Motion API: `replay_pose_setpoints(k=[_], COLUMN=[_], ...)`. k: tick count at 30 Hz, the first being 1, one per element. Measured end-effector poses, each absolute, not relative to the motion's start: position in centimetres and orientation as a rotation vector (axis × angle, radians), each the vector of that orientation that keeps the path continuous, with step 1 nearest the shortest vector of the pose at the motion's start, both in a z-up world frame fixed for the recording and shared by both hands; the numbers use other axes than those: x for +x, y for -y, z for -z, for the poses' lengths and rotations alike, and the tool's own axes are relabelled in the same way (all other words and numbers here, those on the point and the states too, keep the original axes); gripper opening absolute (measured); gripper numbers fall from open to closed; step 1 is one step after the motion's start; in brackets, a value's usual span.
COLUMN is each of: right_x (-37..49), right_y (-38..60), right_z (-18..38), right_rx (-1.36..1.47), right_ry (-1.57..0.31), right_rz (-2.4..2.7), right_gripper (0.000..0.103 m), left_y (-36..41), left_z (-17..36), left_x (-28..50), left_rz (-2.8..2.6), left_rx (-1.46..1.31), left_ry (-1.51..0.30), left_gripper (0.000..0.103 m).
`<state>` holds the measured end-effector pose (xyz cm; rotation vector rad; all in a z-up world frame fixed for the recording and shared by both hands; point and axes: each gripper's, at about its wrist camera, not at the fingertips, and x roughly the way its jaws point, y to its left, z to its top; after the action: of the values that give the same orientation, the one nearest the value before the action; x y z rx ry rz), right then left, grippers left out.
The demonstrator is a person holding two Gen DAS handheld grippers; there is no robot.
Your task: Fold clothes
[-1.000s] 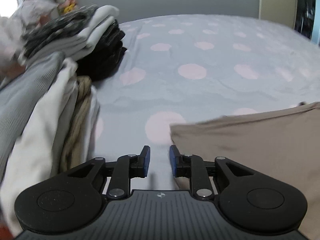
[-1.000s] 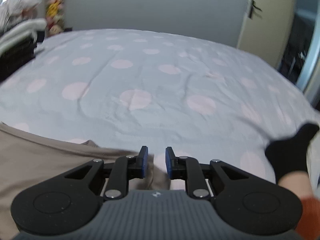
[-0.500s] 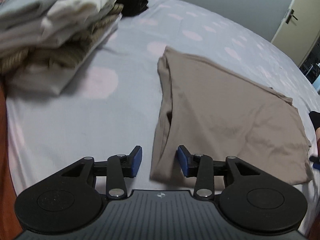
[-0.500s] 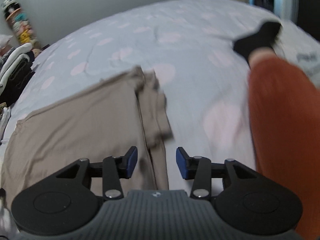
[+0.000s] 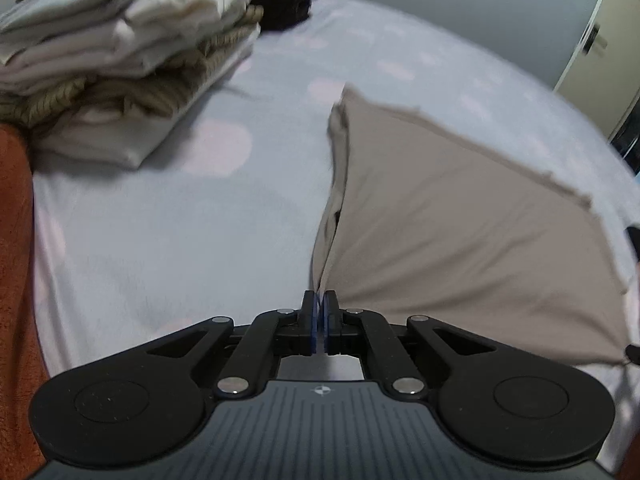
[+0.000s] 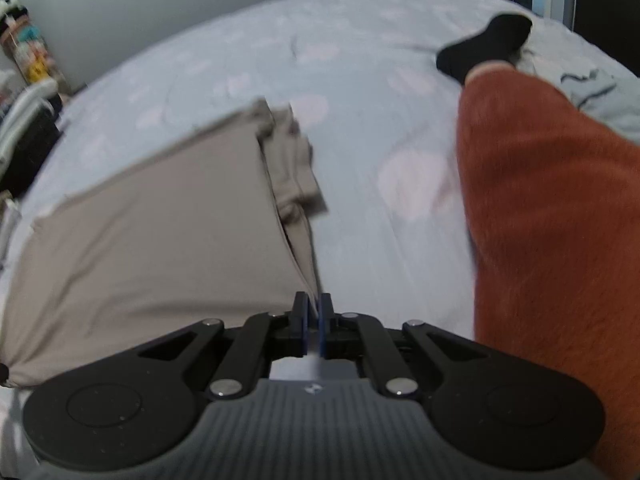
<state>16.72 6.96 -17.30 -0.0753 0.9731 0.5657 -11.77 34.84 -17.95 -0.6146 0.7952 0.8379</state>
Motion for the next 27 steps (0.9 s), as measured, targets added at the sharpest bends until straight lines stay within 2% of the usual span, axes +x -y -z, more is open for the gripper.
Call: replay_pose_setpoints(k=[3,6,8,10,12,13,15,17,20,21,23,25,27], right_x=[17.0,16.8,16.6,16.4,16.1,15.9,15.6,15.6,15.9,16.0,16.2,16.3,16.5], right_y=[-7.7,-8.1,-7.6,-7.0,-6.7,-6.7,-6.7,-6.9,-7.3,-7.4,-7.7,-7.9,-8.2], right_z=[18.1,18.3,18.0,17.7,17.2,16.9,16.4,16.2,16.0,15.9,15.8,15.7,15.5], right_rx=[-0.127,-0.161,-0.136,-0.101,-0.079,-0.072,-0.066,-0.065,-0.065,-0.066,-0.066,-0.066,-0.067], right_ry=[-0.996,-0.987,-0.972,-0.94,-0.887,-0.854,-0.788,-0.743,-0.695,-0.678,-0.646,-0.614,-0.582], right_rz=[-0.548,-0.546,-0.545,-0.532,-0.516,-0.507,-0.487,-0.475,-0.466,-0.463,-0.458,-0.451,-0.445], right_gripper=[0.005,0.006,0.008,0.023,0.028,0.034,0.041,0.042,0.057,0.061,0.063,0.076,0.078], left_y=[-34.6,-34.1,-33.8,-33.4,-33.1,-33.1,-33.0,-33.0,-33.1,-33.3,-33.8,-34.4,-35.0], left_z=[18.4,18.1,17.7,17.1,16.6,16.4,16.0,15.7,15.3,15.2,14.9,15.0,15.3], left_x=[-11.0,-11.0,-11.4,-11.8,-12.1,-12.2,-12.3,-12.4,-12.5,-12.6,-13.0,-13.1,-12.6], left_rz=[-0.848,-0.857,-0.862,-0.878,-0.902,-0.913,-0.934,-0.965,-1.013,-1.008,-0.997,-0.973,-0.991], left_rx=[-0.577,-0.539,-0.521,-0.503,-0.484,-0.477,-0.464,-0.44,-0.404,-0.423,-0.463,-0.509,-0.513], left_ry=[-0.826,-0.82,-0.79,-0.736,-0.681,-0.656,-0.606,-0.574,-0.514,-0.489,-0.441,-0.438,-0.462], left_gripper=[0.004,0.009,0.018,0.021,0.026,0.029,0.029,0.03,0.031,0.035,0.059,0.063,0.063])
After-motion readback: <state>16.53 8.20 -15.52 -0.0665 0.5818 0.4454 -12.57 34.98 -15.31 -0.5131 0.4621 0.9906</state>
